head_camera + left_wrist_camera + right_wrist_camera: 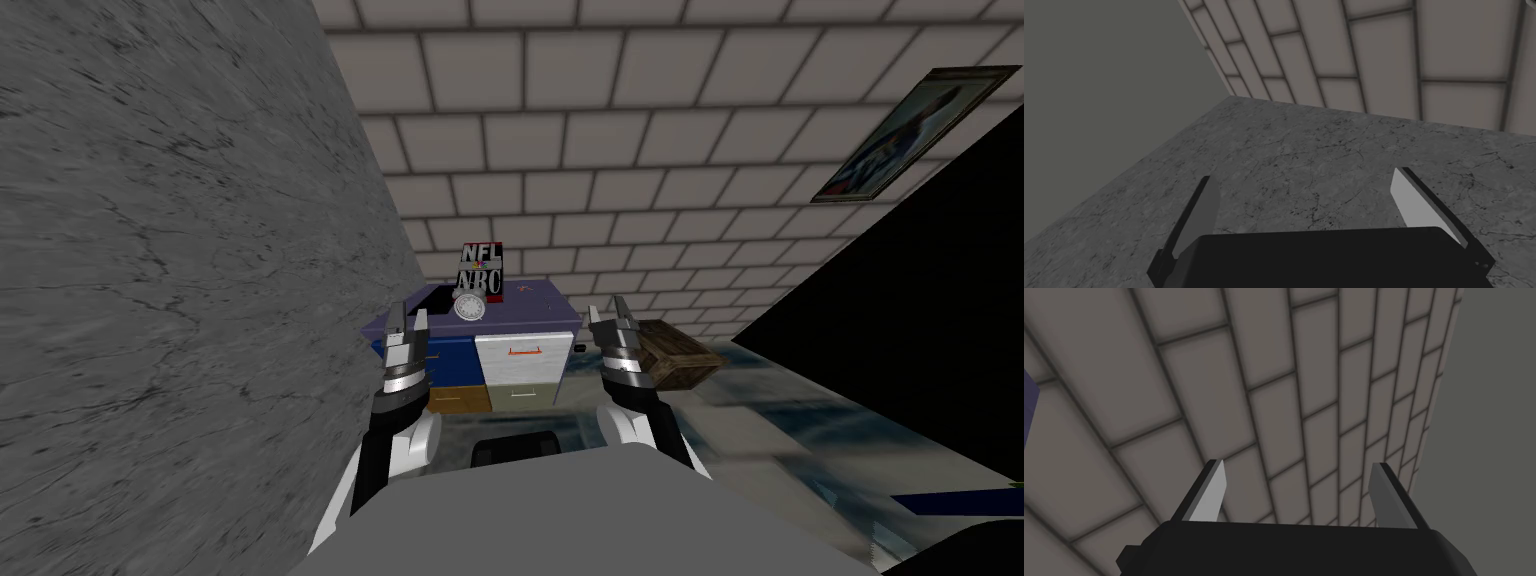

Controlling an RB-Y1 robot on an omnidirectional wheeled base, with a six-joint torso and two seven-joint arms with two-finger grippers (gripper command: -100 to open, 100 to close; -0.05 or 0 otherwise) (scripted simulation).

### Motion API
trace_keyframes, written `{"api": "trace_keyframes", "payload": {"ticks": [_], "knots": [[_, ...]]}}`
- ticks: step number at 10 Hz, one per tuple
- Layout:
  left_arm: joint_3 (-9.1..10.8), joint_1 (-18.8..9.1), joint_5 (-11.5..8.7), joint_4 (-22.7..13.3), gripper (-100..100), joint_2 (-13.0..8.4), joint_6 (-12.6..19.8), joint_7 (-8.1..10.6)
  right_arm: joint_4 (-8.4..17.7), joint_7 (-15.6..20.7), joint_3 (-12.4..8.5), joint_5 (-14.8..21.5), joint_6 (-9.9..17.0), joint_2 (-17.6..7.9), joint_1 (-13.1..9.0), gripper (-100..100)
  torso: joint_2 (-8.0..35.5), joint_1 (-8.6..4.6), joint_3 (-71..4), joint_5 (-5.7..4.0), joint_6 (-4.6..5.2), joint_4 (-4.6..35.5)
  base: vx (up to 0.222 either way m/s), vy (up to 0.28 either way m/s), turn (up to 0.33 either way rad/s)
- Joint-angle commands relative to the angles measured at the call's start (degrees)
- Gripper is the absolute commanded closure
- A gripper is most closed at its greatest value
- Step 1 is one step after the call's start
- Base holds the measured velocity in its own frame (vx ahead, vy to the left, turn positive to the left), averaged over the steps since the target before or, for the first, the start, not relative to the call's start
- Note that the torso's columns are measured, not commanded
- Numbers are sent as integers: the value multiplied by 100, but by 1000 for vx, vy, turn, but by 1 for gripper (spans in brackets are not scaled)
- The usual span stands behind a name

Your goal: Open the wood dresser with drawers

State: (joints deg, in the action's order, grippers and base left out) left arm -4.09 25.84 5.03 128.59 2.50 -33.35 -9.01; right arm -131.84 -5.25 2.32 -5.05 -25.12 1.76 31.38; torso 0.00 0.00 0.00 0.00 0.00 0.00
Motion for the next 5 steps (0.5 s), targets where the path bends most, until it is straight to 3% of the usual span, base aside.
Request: {"api": "trace_keyframes", "payload": {"ticks": [1, 5], "knots": [[0, 0, 0, 0, 0, 0, 0, 0, 0, 0, 0, 0, 0, 0, 0, 0, 232, 0, -467, 0, 0, 235, 0, 0, 0], [0, 0, 0, 1, 0, 0, 0, 0, -1, 0, 0, 0, 0, 0, 0, 0, 1845, 0, -3692, 0, 0, 1846, 0, 0, 0]]}}
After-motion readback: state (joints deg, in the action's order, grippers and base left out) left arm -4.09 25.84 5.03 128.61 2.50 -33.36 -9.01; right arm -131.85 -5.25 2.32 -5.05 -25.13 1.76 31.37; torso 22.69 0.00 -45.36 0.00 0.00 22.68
